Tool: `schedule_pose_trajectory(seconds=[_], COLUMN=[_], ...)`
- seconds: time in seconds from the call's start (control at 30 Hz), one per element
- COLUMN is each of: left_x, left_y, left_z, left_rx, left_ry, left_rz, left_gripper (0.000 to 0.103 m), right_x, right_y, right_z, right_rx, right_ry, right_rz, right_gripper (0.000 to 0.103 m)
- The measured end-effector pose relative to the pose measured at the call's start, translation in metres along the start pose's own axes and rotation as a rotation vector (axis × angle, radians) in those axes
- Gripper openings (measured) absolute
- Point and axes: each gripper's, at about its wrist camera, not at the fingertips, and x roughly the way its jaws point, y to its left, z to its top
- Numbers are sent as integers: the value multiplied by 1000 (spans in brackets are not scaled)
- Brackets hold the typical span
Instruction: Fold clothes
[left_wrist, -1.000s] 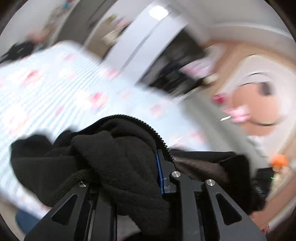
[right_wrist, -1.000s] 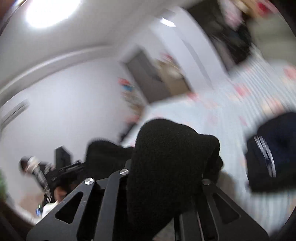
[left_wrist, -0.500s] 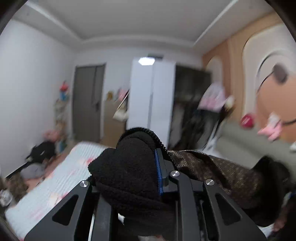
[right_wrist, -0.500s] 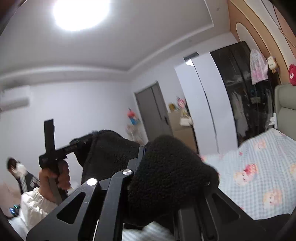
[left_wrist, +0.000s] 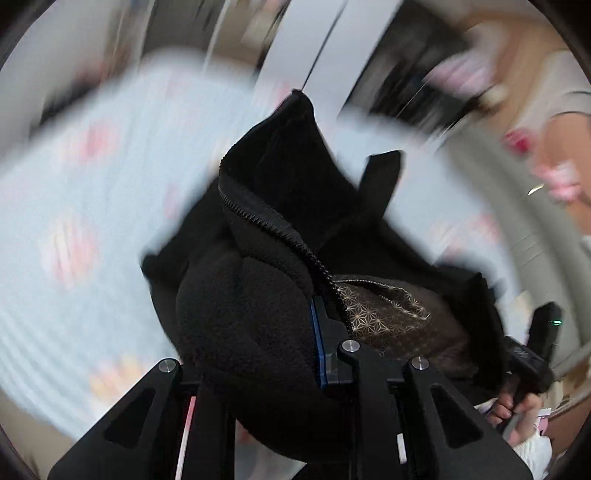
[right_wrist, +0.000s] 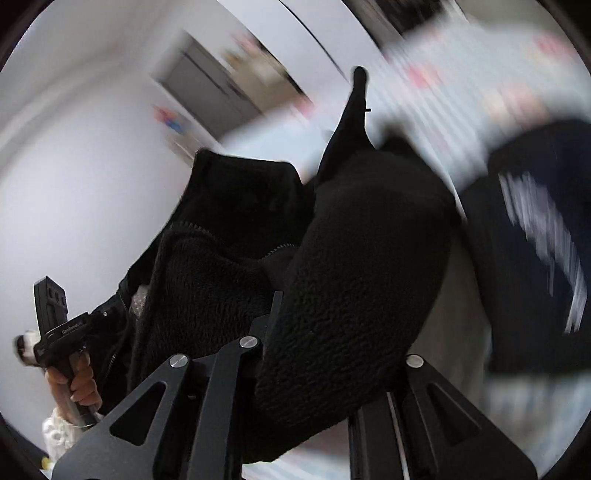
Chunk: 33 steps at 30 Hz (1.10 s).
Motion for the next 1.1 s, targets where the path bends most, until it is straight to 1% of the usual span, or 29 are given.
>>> schedule_pose_trajectory(seconds=[0.03,0.07,0.1,0.13,0.17,0.2,0.23,0.27,0.3,0.33,0.4,0.43,0.47,0.5,0.53,0.57,0.6,0.63,0.67,0.7,0.73,0.77,0.8,0.83,0.9,0.93,1.0,1.07,1.1], left_x=[33,50,55,46,35,22,8,0,-7,-4,4,8,12,17,21,25,29,33,37,41,45,49,54,54,54,41,6,-38,-58], left_y=[8,12,13,13,14,16,18,23,29,28,26,24,23,22,21,20,19,17,16,15,14,13,12,16,26,31,35,37,41], left_z=[-17,-29,-36,-42,-47,-52,-56,-65,-74,-77,-82,-85,-87,-90,-93,-95,-98,-100,-103,-105,-108,-111,-112,-109,-103,-97,-86,-79,-80], left_rx=[-14,-22,-22,-26,-29,-49,-71,-84,-96,-93,-83,-79,-74,-69,-65,-60,-55,-50,-46,-41,-36,-32,-21,-48,-112,-133,-119,-92,-75], left_ry=[83,120,124,89,49,4,-43,-58,-71,-59,-31,-17,-3,11,25,39,53,67,81,95,109,123,130,147,184,149,62,-22,-54], left_rz=[8,9,5,-11,-29,-61,-95,-119,-142,-154,-174,-184,-194,-204,-214,-224,-234,-245,-255,-265,-275,-285,-217,-199,-177,-212,-237,-245,-231], left_gripper=[19,23,24,28,33,48,62,67,73,76,77,77,77,77,77,77,77,77,77,77,76,71,29,13,12,11,11,11,11], right_x=[17,34,52,59,53,45,36,29,24,21,15,13,11,10,15,27,40,53,58,54,49,41,34,24,2,-11,-34,-54,-59], right_y=[-18,-36,-54,-64,-64,-62,-59,-58,-56,-50,-42,-34,-24,-13,-8,-9,-13,-20,-22,-20,-15,-10,-5,0,9,15,25,36,38], right_z=[-16,-33,-49,-61,-67,-71,-72,-72,-71,-69,-70,-75,-83,-91,-96,-98,-101,-104,-104,-102,-100,-96,-92,-88,-78,-73,-69,-74,-81], right_rx=[28,56,84,97,98,103,107,101,83,55,7,-19,-49,-79,-108,-135,-140,-121,-109,-111,-121,-133,-145,-139,-103,-95,-97,-100,-115], right_ry=[48,96,143,161,145,128,114,103,90,72,51,55,70,84,118,170,218,261,272,253,235,214,193,168,115,87,57,51,56], right_rz=[-30,-61,-91,-114,-116,-105,-95,-92,-102,-123,-151,-162,-175,-187,-208,-237,-253,-255,-249,-234,-216,-195,-174,-140,-53,-6,80,178,201], right_gripper=[9,9,9,13,18,20,27,32,33,37,48,60,67,71,71,60,44,24,20,17,14,13,12,12,12,12,12,11,11])
